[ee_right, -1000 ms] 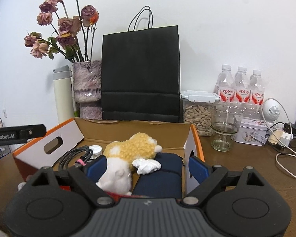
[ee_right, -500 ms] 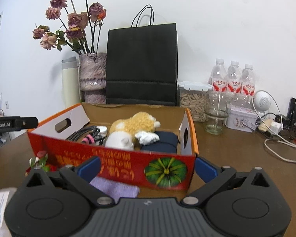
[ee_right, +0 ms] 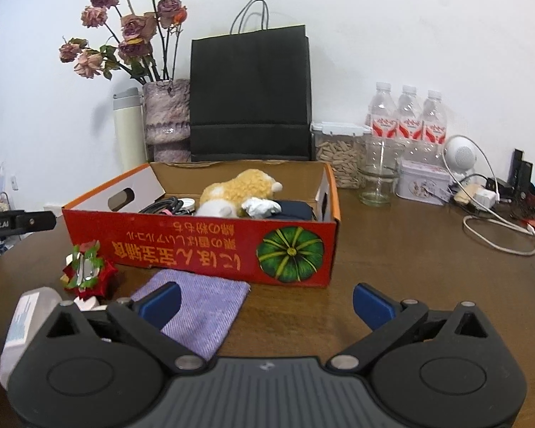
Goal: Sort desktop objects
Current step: 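Withdraw both grippers from the box back toward the table, then grasp the purple knit cloth with the right gripper while the left grasps the white plastic piece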
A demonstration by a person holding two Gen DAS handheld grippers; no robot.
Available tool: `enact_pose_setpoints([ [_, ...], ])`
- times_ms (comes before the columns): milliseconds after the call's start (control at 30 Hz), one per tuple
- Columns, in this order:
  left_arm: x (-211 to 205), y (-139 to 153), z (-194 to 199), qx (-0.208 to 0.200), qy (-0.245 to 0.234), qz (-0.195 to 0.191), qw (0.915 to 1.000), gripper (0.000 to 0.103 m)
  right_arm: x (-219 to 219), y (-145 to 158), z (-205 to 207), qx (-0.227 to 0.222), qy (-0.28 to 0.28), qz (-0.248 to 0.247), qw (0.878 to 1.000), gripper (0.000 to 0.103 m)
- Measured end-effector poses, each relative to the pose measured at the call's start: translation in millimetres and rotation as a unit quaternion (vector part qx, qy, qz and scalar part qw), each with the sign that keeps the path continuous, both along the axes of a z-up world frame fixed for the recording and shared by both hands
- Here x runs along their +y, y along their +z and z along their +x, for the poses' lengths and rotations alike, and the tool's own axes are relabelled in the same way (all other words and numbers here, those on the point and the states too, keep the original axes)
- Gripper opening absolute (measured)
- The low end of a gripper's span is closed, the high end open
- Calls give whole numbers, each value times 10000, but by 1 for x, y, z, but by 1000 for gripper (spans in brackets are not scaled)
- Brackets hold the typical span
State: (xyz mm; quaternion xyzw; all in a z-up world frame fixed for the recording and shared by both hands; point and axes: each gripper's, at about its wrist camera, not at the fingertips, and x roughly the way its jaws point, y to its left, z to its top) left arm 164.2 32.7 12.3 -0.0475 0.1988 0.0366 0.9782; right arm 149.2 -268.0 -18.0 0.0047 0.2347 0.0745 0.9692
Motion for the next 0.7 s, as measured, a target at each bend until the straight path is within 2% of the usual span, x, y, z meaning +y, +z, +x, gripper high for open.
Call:
enact_pose_setpoints([
  [400, 2, -4, -4, 167, 11, 58, 9998, 103, 11, -11, -12, 231, 183, -195, 9994, 103],
  [567, 5, -4, -4, 180, 8, -15, 9998, 103, 14, -4, 0, 386, 364, 127, 9985, 103],
  [700, 8, -4, -2, 216, 38, -59, 9997, 103, 27, -2, 21, 683, 622, 331, 9952, 103],
])
